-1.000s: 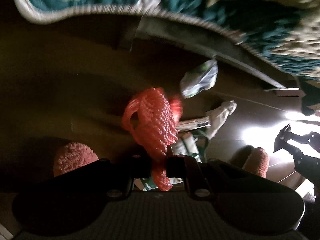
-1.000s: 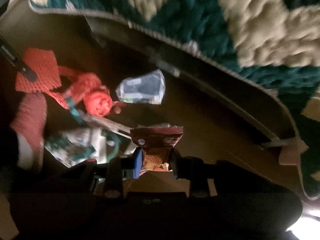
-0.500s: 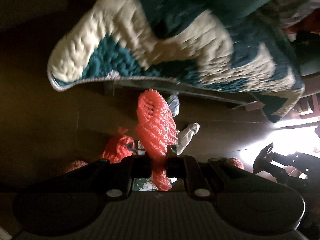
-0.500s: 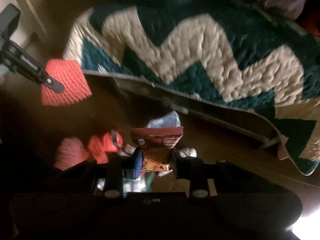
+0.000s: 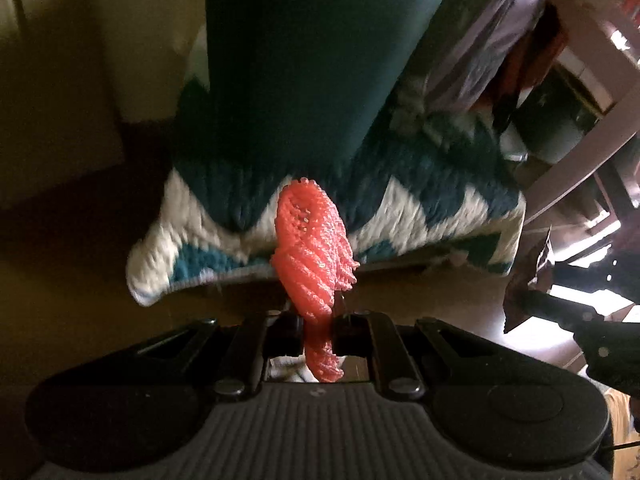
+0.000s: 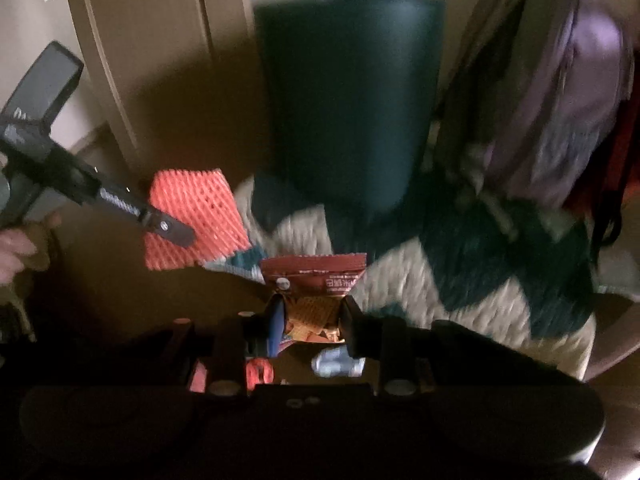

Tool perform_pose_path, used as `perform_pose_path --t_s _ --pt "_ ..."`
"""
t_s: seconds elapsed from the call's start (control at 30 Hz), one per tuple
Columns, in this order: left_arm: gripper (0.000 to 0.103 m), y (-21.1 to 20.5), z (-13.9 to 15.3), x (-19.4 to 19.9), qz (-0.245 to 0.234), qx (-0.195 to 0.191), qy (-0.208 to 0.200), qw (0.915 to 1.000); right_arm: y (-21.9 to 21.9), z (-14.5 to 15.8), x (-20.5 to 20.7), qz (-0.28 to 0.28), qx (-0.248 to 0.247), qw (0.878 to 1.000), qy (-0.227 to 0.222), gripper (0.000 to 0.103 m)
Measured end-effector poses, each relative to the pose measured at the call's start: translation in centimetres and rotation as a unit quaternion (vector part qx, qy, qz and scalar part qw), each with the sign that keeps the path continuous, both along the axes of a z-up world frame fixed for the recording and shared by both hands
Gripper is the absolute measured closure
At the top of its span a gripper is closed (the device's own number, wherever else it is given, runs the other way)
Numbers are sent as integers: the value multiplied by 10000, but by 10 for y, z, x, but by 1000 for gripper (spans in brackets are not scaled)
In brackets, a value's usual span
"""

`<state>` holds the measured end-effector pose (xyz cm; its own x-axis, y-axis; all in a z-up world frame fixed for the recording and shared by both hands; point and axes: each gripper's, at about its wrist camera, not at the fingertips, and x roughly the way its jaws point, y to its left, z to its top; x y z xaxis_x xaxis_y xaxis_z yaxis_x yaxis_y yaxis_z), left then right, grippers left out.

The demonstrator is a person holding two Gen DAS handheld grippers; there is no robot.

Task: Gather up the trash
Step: 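Lift the mesh sleeve and snack wrapper up over the teal wastebasket, then open both grippers to drop the mesh sleeve and wrapper into the wastebasket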

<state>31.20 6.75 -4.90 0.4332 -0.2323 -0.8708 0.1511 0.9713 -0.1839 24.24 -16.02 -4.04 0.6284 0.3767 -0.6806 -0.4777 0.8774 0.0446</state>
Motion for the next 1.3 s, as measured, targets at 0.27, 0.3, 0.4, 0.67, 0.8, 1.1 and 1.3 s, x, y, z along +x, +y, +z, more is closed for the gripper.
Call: perform_pose_path --t_s 0.27,0.3,0.4,0.67,0.8,1.1,1.3 --pt "92 -11 88 23 23 186 -781 9968 12 80 28 -66 115 9977 -659 75" --pt "92 -12 97 26 51 204 -869 9960 14 89 34 -105 107 9969 -773 75" --pt "92 -13 127 41 116 250 -1203 9924 20 112 49 -197 20 9933 -1141 75" --pt "91 -19 187 90 351 390 -1725 9836 43 155 102 -472 -117 9841 -1708 75" --pt "91 -25 193 120 414 538 -1793 9815 56 156 127 -553 -273 9831 -1723 75" --pt "91 -35 147 193 535 1064 -1290 9845 69 132 185 -667 -289 9902 -1191 75" --pt "91 -34 111 230 636 966 -747 9905 73 112 212 -671 -457 9931 -846 75"
